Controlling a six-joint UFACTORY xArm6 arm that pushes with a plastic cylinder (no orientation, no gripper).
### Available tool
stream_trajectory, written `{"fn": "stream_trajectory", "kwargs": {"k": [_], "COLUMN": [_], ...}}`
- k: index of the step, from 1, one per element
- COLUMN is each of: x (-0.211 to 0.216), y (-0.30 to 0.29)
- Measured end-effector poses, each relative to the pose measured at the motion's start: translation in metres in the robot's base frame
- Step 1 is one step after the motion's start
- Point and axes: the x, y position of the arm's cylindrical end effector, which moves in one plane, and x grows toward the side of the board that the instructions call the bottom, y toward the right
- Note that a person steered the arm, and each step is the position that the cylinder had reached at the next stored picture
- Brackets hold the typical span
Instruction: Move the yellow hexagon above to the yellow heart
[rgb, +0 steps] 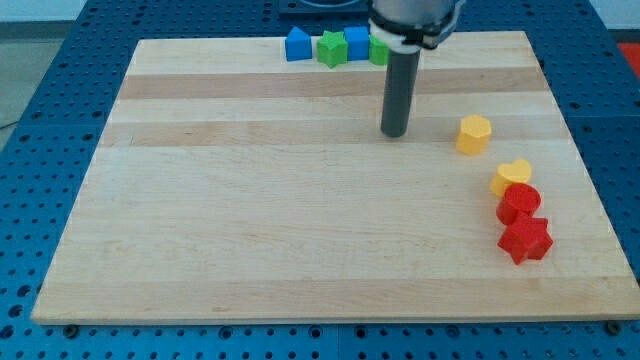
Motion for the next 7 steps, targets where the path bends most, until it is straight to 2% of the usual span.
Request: {"fn": "stream_trajectory", "kwargs": {"k": [1,2,3,4,5,6,7], "x": [0.005,0.030,0.040,0.024,0.000,0.006,0.034], "y": [0.048,0.090,0.101,0.099,0.125,0.156,0.156]}}
